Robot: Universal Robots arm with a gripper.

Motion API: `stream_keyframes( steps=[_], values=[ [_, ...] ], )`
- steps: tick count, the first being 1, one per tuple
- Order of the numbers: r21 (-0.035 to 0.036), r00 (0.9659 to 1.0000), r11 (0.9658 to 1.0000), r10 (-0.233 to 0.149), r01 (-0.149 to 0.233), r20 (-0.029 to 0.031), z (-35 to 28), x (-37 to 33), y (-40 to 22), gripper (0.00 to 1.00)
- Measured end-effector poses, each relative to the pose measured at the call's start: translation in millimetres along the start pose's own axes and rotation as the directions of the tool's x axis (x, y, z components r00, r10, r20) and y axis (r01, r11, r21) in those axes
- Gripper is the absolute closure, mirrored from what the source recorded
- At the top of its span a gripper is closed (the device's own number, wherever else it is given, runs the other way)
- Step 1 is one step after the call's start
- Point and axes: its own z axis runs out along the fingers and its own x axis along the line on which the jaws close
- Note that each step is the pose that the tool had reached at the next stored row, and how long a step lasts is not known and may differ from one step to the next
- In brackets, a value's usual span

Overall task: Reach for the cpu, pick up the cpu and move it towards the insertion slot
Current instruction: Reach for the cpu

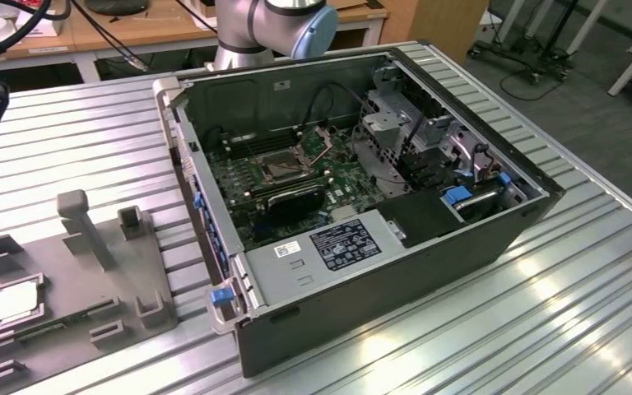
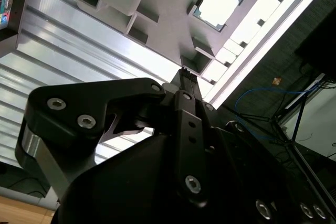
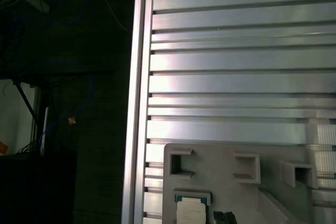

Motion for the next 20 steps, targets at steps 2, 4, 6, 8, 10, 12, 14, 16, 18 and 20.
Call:
stream_keyframes(
  steps=[2, 4, 6, 8, 10, 12, 14, 16, 18, 20],
  values=[
    [0.0, 1.0, 1.0, 0.0, 0.0, 0.0, 1.3, 1.4, 0.0, 0.89],
    [0.0, 1.0, 1.0, 0.0, 0.0, 0.0, 1.5, 1.6, -0.1, 0.89],
    [0.0001, 1.0, 1.0, 0.0, 0.0, 0.0, 1.7, 1.8, 0.0, 0.89],
    [0.0001, 1.0, 1.0, 0.0, 0.0, 0.0, 1.9, 2.2, 0.0, 0.89],
    [0.0, 1.0, 1.0, 0.0, 0.0, 0.0, 2.2, 2.4, -0.1, 0.89],
    [0.0, 1.0, 1.0, 0.0, 0.0, 0.0, 2.3, 2.6, 0.0, 0.89],
    [0.0, 1.0, 1.0, 0.0, 0.0, 0.0, 2.6, 2.9, -0.1, 0.89],
    [0.0, 1.0, 1.0, 0.0, 0.0, 0.0, 2.8, 3.2, 0.0, 0.89],
    [0.0, 1.0, 1.0, 0.0, 0.0, 0.0, 2.9, 3.5, -0.1, 0.89],
    [0.0, 1.0, 1.0, 0.0, 0.0, 0.0, 3.1, 3.7, -0.1, 0.89]
  ],
)
